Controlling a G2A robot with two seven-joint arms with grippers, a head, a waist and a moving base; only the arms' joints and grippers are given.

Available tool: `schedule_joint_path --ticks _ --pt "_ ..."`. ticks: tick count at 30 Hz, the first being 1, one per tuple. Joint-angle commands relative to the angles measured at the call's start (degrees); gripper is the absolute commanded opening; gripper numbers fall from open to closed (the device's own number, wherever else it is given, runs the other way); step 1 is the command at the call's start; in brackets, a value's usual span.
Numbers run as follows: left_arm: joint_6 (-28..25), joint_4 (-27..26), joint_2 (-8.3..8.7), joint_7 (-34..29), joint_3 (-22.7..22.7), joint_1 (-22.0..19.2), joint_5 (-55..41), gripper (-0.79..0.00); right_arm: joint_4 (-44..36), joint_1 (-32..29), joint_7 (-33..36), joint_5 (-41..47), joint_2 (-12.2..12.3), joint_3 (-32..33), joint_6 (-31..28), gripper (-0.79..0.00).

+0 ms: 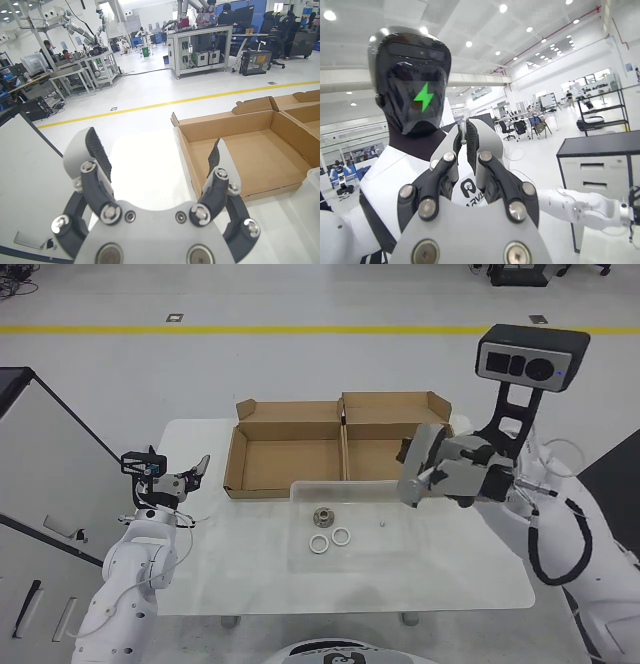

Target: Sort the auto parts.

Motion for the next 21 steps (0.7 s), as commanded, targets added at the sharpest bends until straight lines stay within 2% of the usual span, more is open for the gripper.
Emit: schedule_joint_path --ticks 1,6,10,14,21 --pt "0.0 0.0 0.00 0.0 0.0 0.0 0.0 0.000 0.0 0.0 0.4 2.4 -0.5 -0.3 -1.1 -0.785" --pt "0.0 0.0 0.00 0.0 0.0 0.0 0.0 0.000 0.0 0.3 1.7 7.0 -1.7 -0.6 -2.9 -0.785" --pt "0.0 0.0 0.00 0.0 0.0 0.0 0.0 0.000 0.5 1.1 3.1 8.1 -2.5 -0.7 -2.1 -0.785" --pt "0.0 0.0 0.00 0.0 0.0 0.0 0.0 0.000 2.3 1.7 3.3 2.3 -2.9 0.2 0.9 -0.785" --pt "0.0 0.0 0.00 0.0 0.0 0.0 0.0 0.000 1.8 1.7 2.4 -7.9 -3.1 1.7 9.9 -0.785"
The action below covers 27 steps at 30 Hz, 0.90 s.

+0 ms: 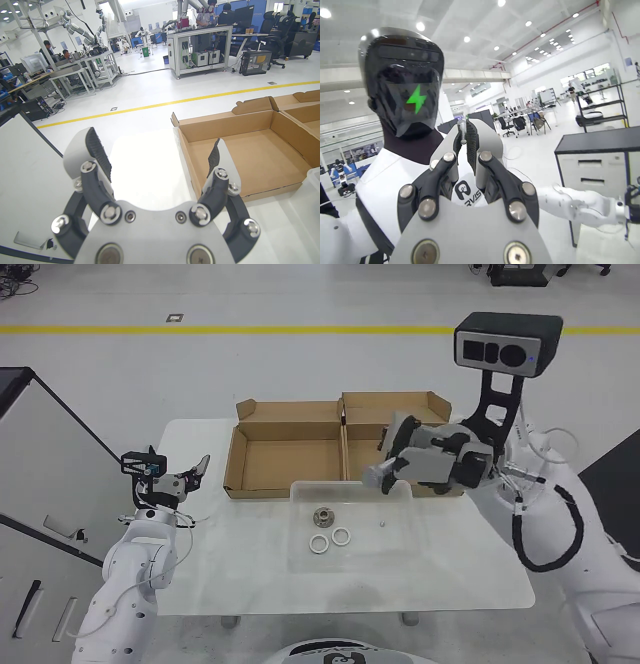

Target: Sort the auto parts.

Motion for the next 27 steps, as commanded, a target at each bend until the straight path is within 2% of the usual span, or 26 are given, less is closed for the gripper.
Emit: schedule_joint_path --ticks 1,6,12,17,27 --pt "0.0 0.0 0.00 0.0 0.0 0.0 0.0 0.000 -0.5 -0.3 -0.5 -1.4 -0.1 0.2 1.8 -0.785" --pt "0.0 0.0 0.00 0.0 0.0 0.0 0.0 0.000 -1.7 -1.1 -0.8 -1.6 -0.7 0.2 2.7 -0.785" --pt "0.0 0.0 0.00 0.0 0.0 0.0 0.0 0.000 -3.4 -2.8 -2.1 5.3 -1.9 -0.8 -2.0 -0.785" --pt "0.0 0.0 0.00 0.0 0.0 0.0 0.0 0.000 -4.2 -3.8 -2.2 7.7 -2.8 -1.1 -3.1 -0.785" --pt "0.0 0.0 0.00 0.0 0.0 0.0 0.0 0.000 -4.2 -3.8 -2.2 7.7 -2.8 -1.1 -3.0 -0.785"
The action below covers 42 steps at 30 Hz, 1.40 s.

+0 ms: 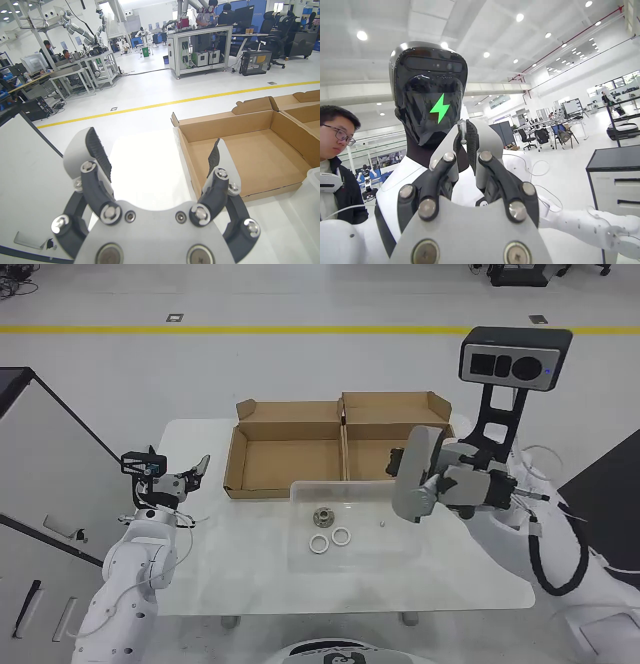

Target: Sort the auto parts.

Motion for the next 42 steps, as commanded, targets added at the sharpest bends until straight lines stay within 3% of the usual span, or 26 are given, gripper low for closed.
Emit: schedule_joint_path --ticks 1,25,42 --pt "0.0 0.0 0.00 0.0 0.0 0.0 0.0 0.000 0.0 0.0 0.0 0.0 0.0 0.0 0.0 -0.785" --pt "0.0 0.0 0.00 0.0 0.0 0.0 0.0 0.000 0.0 -0.4 -0.4 -0.9 0.0 0.4 0.8 -0.785" --pt "0.0 0.0 0.00 0.0 0.0 0.0 0.0 0.000 1.5 -16.4 12.5 0.6 2.7 21.9 6.1 -0.785"
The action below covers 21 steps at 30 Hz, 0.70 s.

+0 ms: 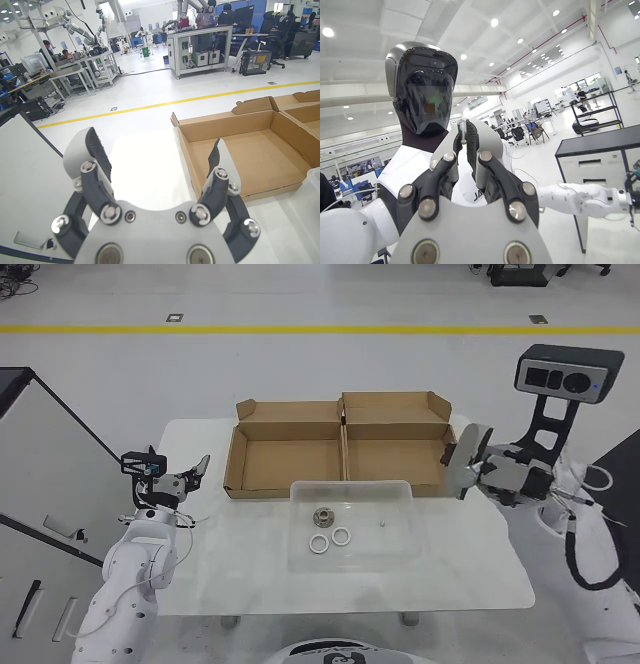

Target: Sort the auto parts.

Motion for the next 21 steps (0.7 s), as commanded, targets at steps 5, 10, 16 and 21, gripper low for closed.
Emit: schedule_joint_path --ticks 5,10,16,21 --pt "0.0 0.0 0.00 0.0 0.0 0.0 0.0 0.000 2.9 -2.6 1.0 -6.3 1.0 8.7 8.1 -0.785" --pt "0.0 0.0 0.00 0.0 0.0 0.0 0.0 0.000 6.2 -1.7 3.1 -14.4 1.8 12.8 16.2 -0.785" --pt "0.0 0.0 0.00 0.0 0.0 0.0 0.0 0.000 11.1 1.9 6.5 -24.5 2.4 12.4 22.6 -0.785" --pt "0.0 0.0 0.00 0.0 0.0 0.0 0.0 0.000 15.2 6.4 7.7 -33.7 2.6 8.6 28.3 -0.785"
